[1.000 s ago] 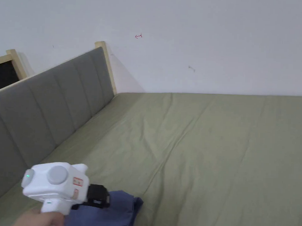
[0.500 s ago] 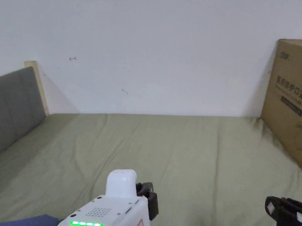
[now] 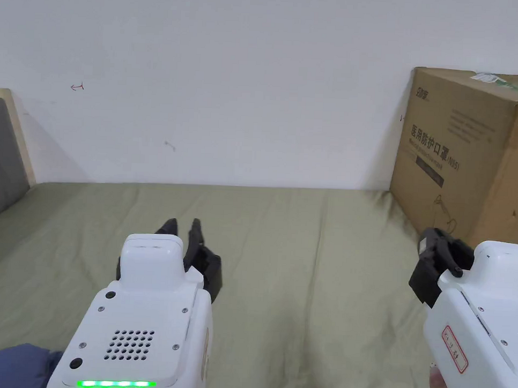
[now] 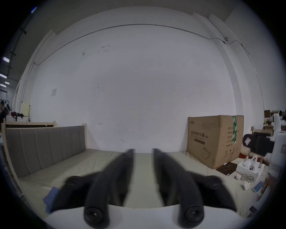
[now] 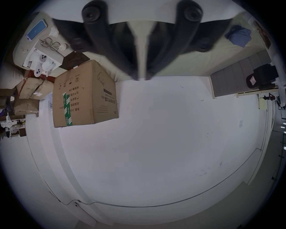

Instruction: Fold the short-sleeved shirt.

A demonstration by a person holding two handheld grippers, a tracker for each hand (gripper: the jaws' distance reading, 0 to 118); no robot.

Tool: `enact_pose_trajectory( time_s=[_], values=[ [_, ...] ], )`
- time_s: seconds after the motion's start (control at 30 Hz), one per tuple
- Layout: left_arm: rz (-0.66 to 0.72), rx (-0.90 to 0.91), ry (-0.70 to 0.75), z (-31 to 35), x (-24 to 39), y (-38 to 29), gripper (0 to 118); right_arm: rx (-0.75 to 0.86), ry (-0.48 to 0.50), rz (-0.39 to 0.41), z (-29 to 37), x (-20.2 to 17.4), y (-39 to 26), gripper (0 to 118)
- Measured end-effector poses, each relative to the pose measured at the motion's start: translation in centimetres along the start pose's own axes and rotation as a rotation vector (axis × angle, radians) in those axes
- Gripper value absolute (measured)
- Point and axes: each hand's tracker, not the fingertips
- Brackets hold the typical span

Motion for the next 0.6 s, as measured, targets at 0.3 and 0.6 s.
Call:
enact_pose_trajectory(
  time_s=[0.3, 0.6],
  values=[
    [0.035, -0.070, 0.073, -0.4, 0.4, 0.5, 109, -0.003, -0.022, 0.049, 1.5, -0.1, 0.5, 118],
    [0.060, -0.133, 0.058, -0.4, -0.1, 0.1, 108, -0.029, -0.002, 0.083, 1.7, -0.7, 0.4, 118]
  ],
)
